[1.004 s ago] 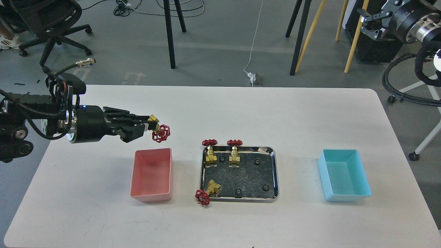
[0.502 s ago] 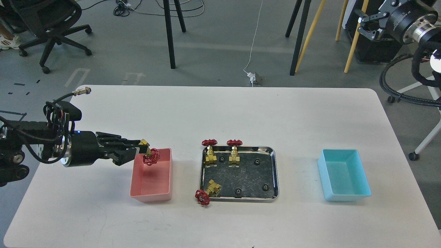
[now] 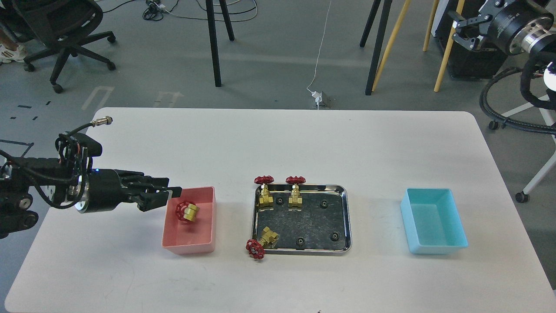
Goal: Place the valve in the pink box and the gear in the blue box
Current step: 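Lower the valve into the pink box, open the left gripper, withdraw, then move the right arm in toward the metal tray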
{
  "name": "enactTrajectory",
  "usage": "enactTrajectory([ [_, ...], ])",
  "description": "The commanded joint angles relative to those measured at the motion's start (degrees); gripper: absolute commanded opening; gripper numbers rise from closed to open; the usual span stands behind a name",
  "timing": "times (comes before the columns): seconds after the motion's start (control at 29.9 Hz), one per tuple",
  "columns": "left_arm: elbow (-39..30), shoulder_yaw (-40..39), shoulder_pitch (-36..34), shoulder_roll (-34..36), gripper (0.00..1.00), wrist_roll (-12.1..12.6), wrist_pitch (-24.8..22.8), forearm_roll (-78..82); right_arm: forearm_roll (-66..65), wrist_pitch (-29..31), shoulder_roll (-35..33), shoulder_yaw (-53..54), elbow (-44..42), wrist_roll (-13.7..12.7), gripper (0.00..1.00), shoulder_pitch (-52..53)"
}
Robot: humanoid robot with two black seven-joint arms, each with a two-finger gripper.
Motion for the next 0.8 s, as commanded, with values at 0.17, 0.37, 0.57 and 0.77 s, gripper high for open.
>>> enactTrajectory([
  [0.17, -0.24, -9.03, -0.33, 1.77, 0.74, 0.0, -1.37, -0.96, -0.53, 0.0, -0.87, -2.17, 0.53, 0.0, 1.0, -1.23],
  [0.37, -0.24, -27.39, -0.77, 3.62, 0.76, 0.0, -14.2, -14.81, -8.51, 0.0, -1.14, -13.59, 1.49, 0.26, 1.0, 1.48],
  [0.57, 0.81, -42.52, -0.77, 1.08, 0.79, 0.0, -22.03, -41.98, -24.93, 0.0, -1.22, -19.57, 7.72, 0.26, 1.0, 5.79],
  [0.77, 7.04, -49.21, -0.86, -5.16, 0.79, 0.0, -25.29, -52.37, -44.53, 0.0, -2.1, -20.89, 23.09, 0.26, 1.0, 5.62],
])
